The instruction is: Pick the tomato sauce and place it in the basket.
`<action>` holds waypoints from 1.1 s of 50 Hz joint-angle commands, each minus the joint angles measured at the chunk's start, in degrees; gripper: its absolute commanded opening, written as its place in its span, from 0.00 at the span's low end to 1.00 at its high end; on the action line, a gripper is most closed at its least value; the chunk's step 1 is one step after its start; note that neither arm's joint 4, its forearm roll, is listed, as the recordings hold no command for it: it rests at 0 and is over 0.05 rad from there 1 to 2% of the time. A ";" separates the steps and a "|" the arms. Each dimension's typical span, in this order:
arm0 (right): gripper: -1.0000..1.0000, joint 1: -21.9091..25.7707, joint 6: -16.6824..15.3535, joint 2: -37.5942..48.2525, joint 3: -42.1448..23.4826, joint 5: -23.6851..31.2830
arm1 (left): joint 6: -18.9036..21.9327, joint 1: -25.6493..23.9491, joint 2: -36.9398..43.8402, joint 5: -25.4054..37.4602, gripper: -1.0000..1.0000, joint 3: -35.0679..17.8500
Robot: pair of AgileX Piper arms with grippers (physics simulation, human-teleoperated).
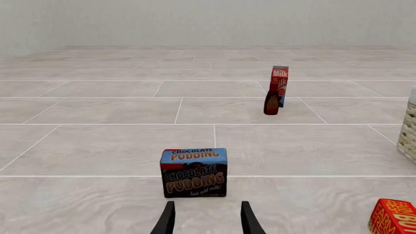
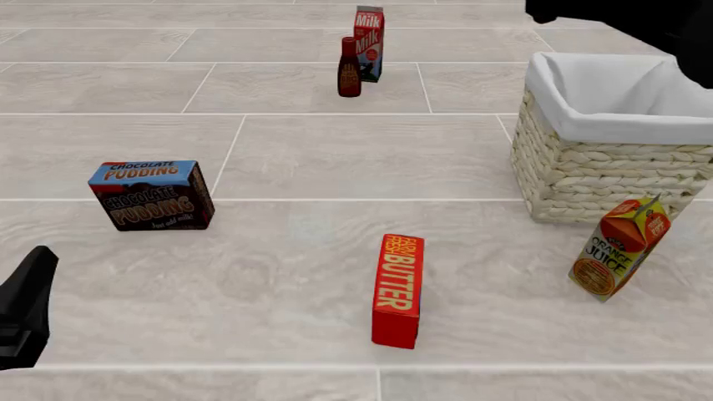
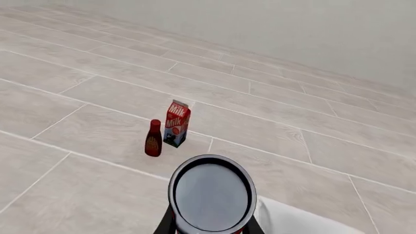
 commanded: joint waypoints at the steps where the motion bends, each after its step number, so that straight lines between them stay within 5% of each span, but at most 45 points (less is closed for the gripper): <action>1: 0.00 -2.19 1.56 -1.36 0.77 0.22 | 0.00 0.00 0.00 0.00 1.00 0.00; 55: 0.00 -11.82 4.05 -4.28 5.09 -0.49 | 0.00 0.00 0.00 0.00 1.00 0.00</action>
